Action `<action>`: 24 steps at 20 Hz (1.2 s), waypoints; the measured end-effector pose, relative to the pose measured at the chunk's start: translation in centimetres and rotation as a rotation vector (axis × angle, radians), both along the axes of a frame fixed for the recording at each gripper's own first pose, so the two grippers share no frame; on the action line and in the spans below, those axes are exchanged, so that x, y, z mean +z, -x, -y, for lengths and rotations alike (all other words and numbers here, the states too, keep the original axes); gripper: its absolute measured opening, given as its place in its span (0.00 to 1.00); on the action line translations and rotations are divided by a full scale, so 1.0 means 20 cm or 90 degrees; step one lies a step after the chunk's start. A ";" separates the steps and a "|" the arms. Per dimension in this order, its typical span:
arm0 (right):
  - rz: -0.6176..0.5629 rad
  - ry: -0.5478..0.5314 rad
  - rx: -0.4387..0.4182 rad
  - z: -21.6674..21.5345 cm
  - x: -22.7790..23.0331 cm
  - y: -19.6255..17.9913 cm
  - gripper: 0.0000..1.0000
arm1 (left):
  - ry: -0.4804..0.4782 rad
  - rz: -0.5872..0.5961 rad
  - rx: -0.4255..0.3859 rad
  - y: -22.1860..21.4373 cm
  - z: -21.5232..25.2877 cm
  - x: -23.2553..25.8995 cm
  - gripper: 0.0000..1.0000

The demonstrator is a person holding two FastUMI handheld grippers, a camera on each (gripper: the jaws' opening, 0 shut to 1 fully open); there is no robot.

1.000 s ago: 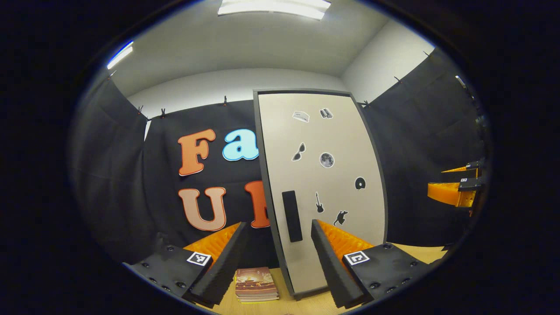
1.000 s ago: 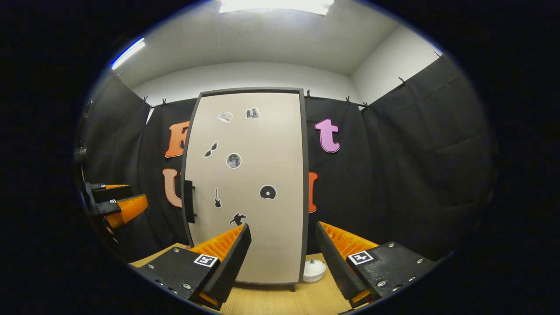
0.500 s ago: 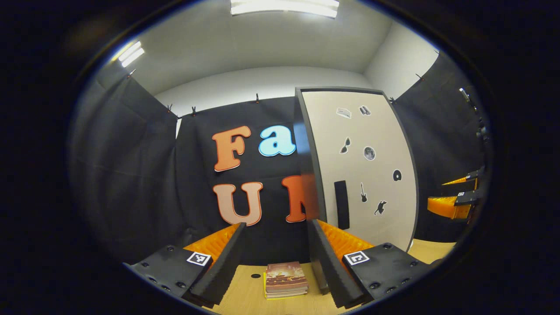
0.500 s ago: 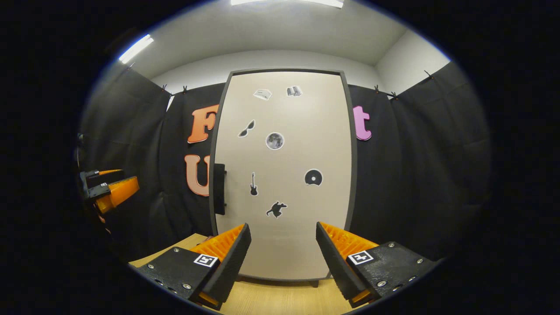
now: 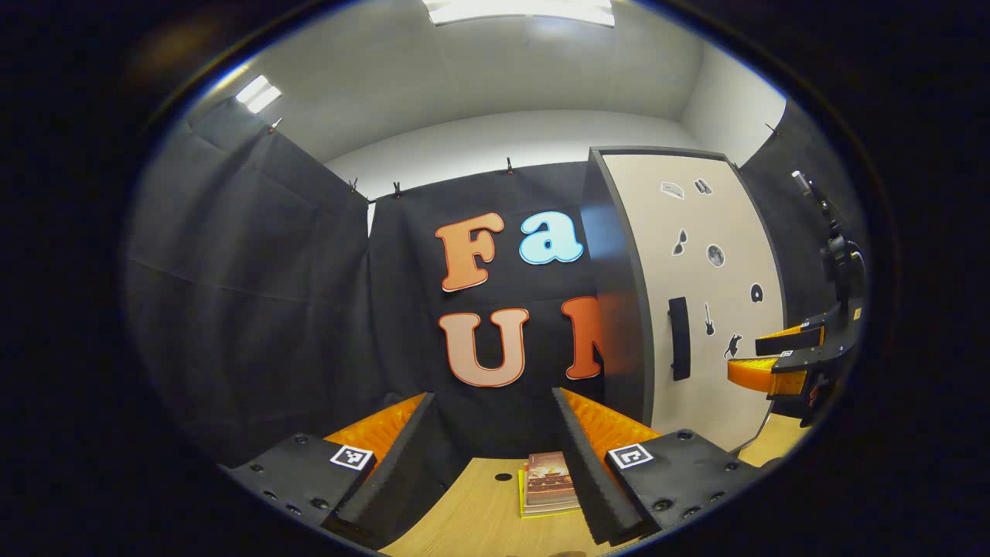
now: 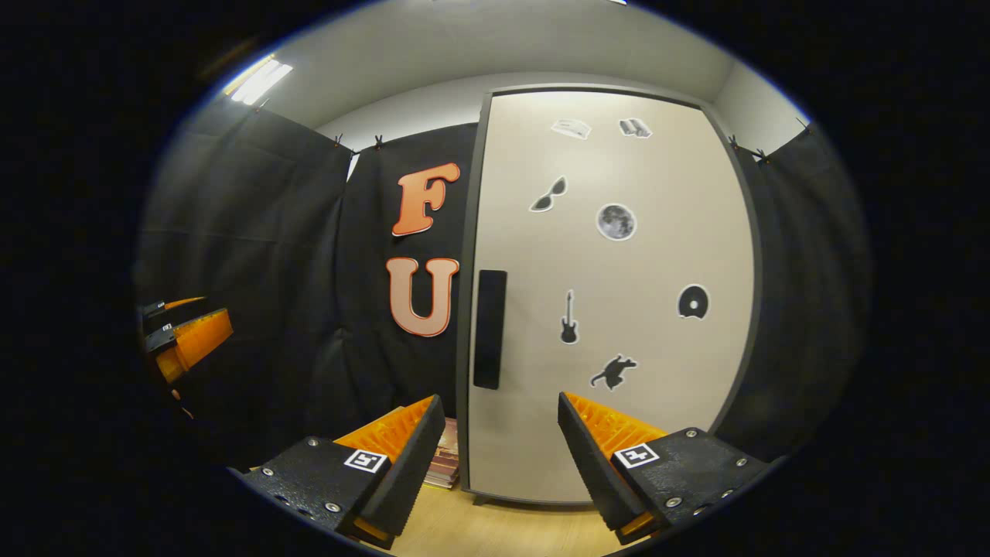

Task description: Open the cabinet door with the right hand, grasp the bottle in the cabinet with the left hand and place it on the coaster, then close the cabinet door with the right hand.

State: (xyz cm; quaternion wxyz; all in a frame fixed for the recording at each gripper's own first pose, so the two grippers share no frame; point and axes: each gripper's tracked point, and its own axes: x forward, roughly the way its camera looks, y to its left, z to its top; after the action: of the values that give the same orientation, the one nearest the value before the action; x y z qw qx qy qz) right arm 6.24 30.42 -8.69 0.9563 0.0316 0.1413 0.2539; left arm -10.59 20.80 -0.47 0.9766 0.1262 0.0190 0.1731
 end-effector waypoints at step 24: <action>0.021 0.038 -0.147 -0.13 0.05 -0.50 0.55 | 0.032 -0.020 0.127 0.39 -0.52 -0.10 0.95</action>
State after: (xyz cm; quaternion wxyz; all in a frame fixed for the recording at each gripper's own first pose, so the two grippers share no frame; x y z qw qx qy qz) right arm 16.19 33.01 -7.59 0.9819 0.0152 0.1283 0.1385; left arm -18.39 31.10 -2.51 0.9570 0.1018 0.0509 0.2668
